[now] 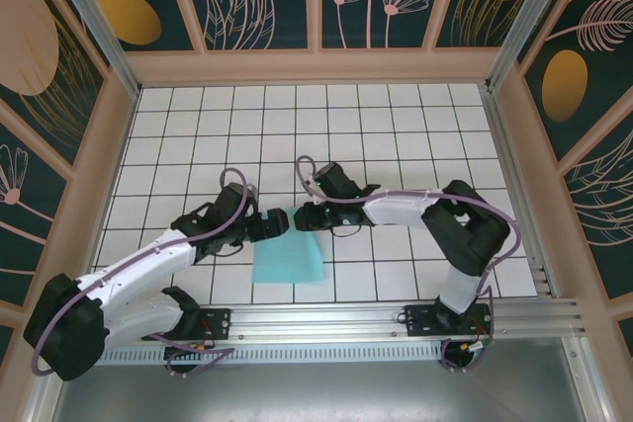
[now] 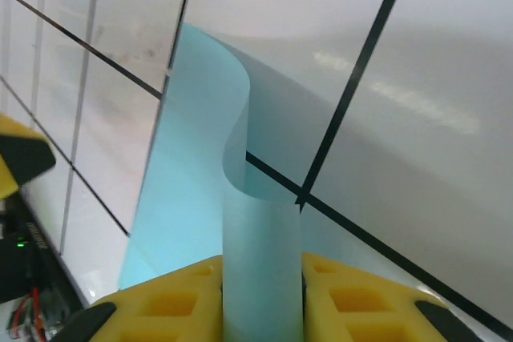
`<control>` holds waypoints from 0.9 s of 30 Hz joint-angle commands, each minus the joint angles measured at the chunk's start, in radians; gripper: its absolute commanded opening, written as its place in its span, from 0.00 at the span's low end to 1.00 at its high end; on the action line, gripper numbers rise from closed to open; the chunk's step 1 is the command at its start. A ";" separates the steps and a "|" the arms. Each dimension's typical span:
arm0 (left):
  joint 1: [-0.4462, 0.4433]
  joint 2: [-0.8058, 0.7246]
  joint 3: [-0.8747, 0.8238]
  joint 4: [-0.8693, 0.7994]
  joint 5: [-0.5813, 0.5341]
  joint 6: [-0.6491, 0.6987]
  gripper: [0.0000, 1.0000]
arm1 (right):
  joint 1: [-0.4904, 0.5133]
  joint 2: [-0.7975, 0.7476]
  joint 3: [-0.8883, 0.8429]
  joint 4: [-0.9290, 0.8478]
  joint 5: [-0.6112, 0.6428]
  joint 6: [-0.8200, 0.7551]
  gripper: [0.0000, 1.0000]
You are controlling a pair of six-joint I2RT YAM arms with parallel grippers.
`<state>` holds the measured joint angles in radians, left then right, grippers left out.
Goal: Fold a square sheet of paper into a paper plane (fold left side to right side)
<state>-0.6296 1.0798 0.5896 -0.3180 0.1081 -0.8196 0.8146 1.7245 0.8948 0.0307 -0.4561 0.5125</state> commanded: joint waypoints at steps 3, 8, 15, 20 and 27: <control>0.096 -0.020 0.089 0.094 0.085 0.116 0.98 | -0.131 -0.166 -0.114 0.168 -0.179 -0.104 0.25; 0.105 0.000 0.187 0.211 0.190 0.217 0.99 | -0.320 -0.321 -0.209 0.323 -0.388 -0.105 0.24; 0.105 0.084 0.301 0.302 0.307 0.341 0.98 | -0.492 -0.447 -0.140 0.304 -0.601 -0.170 0.22; 0.107 0.154 0.376 0.318 0.338 0.392 0.99 | -0.528 -0.483 -0.048 0.200 -0.693 -0.243 0.22; 0.129 0.189 0.398 0.439 0.476 0.389 0.98 | -0.535 -0.517 0.071 0.091 -0.764 -0.299 0.21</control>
<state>-0.5167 1.2728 0.9699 0.0166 0.4889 -0.4580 0.2874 1.2449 0.9112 0.1776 -1.1370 0.2714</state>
